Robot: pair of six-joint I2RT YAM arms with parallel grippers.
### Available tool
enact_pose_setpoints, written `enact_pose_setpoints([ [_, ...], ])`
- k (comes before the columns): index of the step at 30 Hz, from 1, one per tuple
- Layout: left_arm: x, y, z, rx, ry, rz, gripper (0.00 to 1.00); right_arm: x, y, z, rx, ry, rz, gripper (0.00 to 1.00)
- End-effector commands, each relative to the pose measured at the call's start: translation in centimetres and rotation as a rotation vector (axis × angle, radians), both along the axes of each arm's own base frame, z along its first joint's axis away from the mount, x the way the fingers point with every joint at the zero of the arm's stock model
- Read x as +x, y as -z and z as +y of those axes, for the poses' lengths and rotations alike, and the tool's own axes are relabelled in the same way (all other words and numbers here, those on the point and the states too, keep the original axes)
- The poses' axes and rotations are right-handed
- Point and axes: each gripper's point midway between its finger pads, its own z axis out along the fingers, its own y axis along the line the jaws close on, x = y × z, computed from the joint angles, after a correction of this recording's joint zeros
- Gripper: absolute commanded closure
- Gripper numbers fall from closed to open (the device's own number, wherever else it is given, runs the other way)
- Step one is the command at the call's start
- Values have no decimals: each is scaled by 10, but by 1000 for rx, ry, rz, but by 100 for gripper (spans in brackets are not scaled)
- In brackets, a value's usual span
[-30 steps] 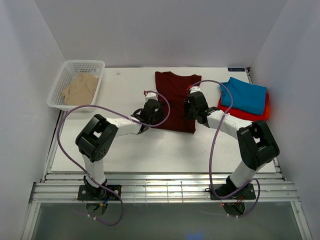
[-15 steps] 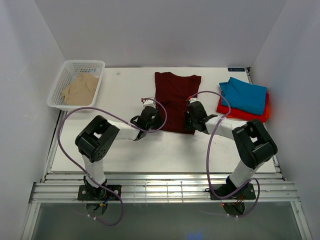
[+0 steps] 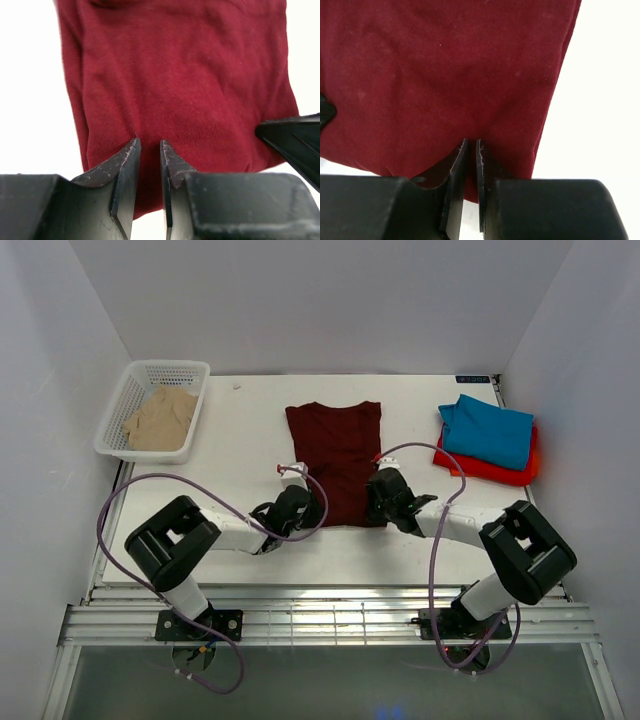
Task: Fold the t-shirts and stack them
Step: Fold the tshirt
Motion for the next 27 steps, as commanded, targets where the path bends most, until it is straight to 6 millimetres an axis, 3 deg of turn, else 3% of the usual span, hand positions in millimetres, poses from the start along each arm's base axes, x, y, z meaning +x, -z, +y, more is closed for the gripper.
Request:
enact_pose_setpoints([
  [1, -53, 37, 15, 95, 30, 131, 67, -63, 34, -20, -103, -2, 162, 82],
  [5, -77, 40, 21, 104, 13, 147, 68, -96, 34, -17, -136, -20, 169, 82],
  [10, -94, 22, 26, 145, -17, 104, 67, -101, 20, -22, -159, 19, 95, 79],
  [14, -86, -23, 19, 158, -47, -12, 48, -96, -13, -23, -158, 57, -12, 64],
  [18, -87, -53, 24, 167, -78, -58, 29, -100, -49, -24, -86, 84, -78, 49],
  [21, -92, -54, 29, 168, -89, -45, 27, -107, -51, -32, -68, 94, -80, 43],
  [27, -106, -23, 42, 186, -109, 38, 26, -118, -32, -50, -95, 129, -45, 42],
])
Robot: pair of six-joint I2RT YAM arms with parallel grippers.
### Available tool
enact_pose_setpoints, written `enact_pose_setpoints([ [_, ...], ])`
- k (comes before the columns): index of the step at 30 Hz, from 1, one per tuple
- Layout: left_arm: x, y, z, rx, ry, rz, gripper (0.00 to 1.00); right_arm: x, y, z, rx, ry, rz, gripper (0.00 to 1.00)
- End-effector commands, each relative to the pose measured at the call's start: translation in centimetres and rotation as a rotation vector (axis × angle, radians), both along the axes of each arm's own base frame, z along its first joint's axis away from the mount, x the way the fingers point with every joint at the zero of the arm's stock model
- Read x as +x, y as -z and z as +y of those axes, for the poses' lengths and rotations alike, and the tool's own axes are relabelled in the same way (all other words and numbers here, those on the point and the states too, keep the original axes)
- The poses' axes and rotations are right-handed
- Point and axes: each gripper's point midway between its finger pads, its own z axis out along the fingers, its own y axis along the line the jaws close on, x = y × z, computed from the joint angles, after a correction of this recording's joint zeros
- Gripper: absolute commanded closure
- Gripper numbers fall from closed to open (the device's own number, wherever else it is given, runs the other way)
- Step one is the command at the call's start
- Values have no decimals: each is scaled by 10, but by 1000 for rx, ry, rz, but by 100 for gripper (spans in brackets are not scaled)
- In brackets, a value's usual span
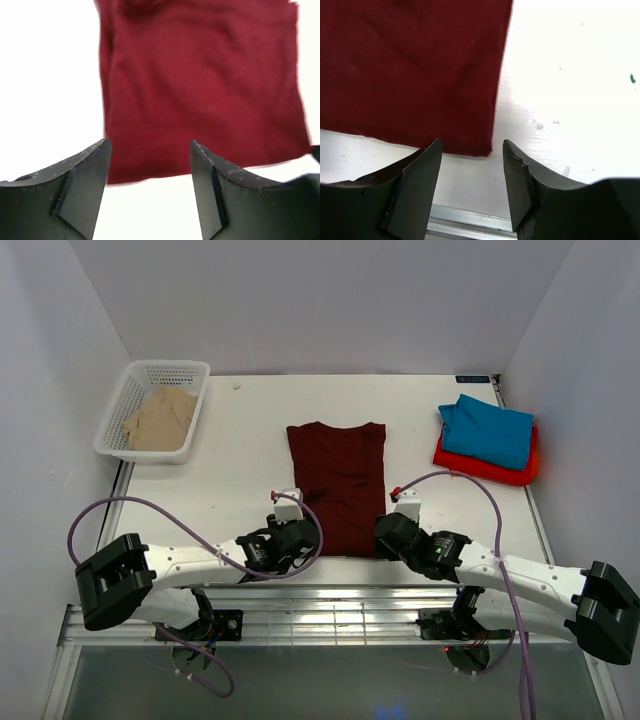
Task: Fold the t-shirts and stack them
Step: Fold the tshirt
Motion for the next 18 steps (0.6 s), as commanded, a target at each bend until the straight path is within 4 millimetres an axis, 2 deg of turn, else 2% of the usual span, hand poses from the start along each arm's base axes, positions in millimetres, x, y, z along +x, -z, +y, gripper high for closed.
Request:
enact_pose_setpoints([
  [1, -9, 21, 18, 43, -45, 49, 26, -7, 18, -22, -57, 69, 28, 42],
  [7, -11, 28, 22, 30, -59, 50, 24, -6, 27, -25, -60, 87, 21, 42],
  [18, -11, 33, 16, -2, -44, 50, 24, -6, 40, -15, -43, 62, 33, 41],
])
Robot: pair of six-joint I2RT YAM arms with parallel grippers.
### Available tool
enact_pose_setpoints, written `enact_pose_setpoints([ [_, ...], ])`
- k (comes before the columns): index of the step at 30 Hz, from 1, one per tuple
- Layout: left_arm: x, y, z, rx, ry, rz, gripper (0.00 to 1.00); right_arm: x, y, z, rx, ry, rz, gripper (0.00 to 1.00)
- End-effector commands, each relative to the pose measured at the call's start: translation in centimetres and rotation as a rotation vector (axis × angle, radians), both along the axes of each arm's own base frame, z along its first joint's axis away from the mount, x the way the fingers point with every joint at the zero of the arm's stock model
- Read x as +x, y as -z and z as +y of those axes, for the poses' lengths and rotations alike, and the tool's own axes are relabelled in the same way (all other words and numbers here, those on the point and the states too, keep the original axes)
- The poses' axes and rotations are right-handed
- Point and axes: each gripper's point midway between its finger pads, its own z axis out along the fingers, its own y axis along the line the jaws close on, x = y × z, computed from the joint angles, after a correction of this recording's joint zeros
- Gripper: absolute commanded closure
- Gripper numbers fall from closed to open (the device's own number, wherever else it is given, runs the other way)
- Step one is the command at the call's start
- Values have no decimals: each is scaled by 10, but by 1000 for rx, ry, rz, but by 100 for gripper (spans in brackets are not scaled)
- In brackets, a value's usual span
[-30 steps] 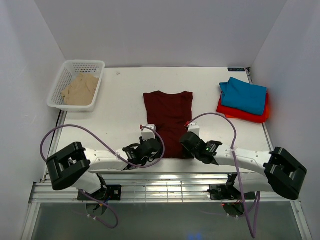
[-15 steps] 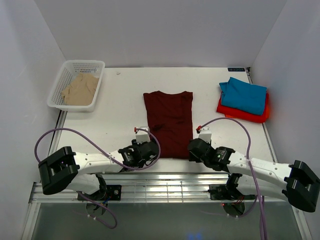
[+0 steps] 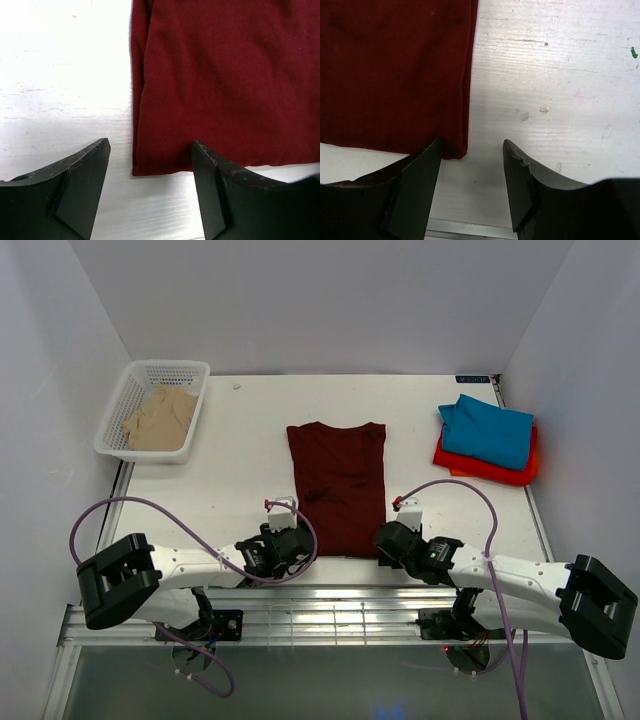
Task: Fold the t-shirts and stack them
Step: Fold the tshirt
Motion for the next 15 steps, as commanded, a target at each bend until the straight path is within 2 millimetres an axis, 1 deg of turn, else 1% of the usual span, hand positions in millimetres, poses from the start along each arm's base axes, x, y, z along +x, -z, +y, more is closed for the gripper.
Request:
enact_pose_setpoints([
  [1, 1, -1, -7, -34, -2, -4, 24, 6, -2, 10, 35, 11, -24, 42],
  [6, -5, 10, -7, -37, -9, 43, 26, 5, -2, 21, 69, -15, -10, 42],
  [10, -10, 14, -3, -33, -17, 69, 31, 5, -4, 28, 87, -34, -5, 42],
  [12, -12, 15, 0, -27, -26, 78, 35, 5, -4, 30, 92, -42, -2, 42],
  [15, -15, 18, 4, -23, -31, 92, 42, 4, -1, 31, 91, -51, 4, 46],
])
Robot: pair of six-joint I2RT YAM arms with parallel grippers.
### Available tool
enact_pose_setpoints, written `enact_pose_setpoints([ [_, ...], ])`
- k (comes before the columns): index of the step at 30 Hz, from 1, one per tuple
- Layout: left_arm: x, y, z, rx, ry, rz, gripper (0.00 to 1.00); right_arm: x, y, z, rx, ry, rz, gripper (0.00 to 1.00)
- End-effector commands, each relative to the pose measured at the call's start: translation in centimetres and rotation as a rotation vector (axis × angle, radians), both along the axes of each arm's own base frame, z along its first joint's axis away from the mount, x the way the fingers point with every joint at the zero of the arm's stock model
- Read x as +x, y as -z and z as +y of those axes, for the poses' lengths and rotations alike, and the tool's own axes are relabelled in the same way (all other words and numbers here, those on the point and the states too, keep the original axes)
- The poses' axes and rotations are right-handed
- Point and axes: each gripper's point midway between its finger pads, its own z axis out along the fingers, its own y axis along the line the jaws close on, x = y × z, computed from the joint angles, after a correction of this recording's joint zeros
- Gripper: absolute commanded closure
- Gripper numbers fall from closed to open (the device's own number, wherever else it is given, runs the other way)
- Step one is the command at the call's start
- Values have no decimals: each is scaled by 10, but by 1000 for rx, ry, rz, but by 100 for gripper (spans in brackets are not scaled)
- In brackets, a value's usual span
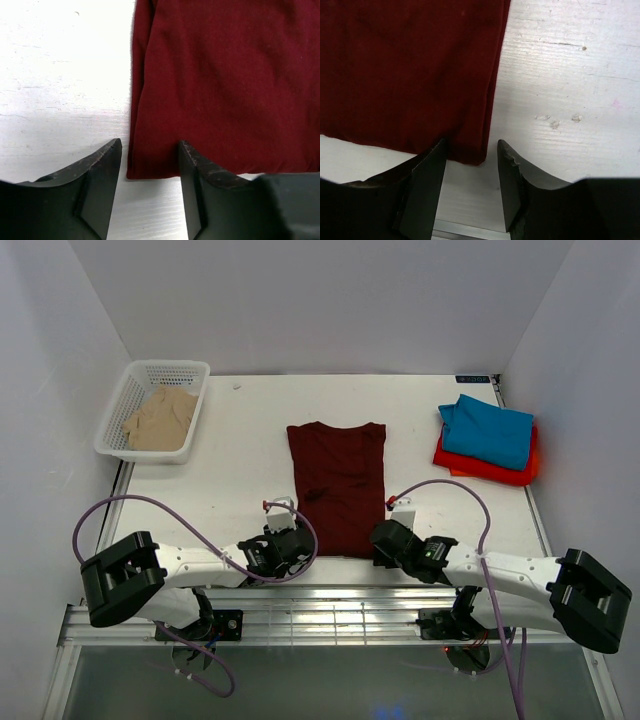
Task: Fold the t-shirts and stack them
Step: Fold the tshirt
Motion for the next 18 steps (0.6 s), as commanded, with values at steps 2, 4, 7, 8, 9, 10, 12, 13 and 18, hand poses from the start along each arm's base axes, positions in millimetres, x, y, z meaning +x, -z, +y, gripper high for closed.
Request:
enact_pose_setpoints([
  [2, -17, 16, 8, 10, 4, 85, 46, 2, 0, 14, 40, -23, -3, 53],
  [4, -19, 19, 5, 5, 18, 94, 56, 1, 3, 16, 40, -30, 5, 64],
  [7, -21, 25, -2, -3, 52, 104, 75, 0, 8, 17, 31, -36, 16, 78],
  [8, -21, 27, -1, 4, 62, 104, 80, 0, 11, 15, 19, -35, 23, 82],
  [9, -21, 29, -3, 6, 70, 104, 84, -1, 12, 15, 13, -32, 27, 87],
  [10, -21, 29, -3, 12, 72, 101, 96, -1, 13, 13, 6, -29, 31, 92],
  [12, -23, 30, -1, 34, 82, 94, 100, -4, 14, 10, -20, -31, 39, 92],
  [13, -24, 32, 3, 50, 80, 87, 100, -7, 14, 6, -42, -29, 39, 92],
  [18, -47, 37, 13, 108, 99, 97, 100, -29, 12, -2, -75, -29, 54, 92],
])
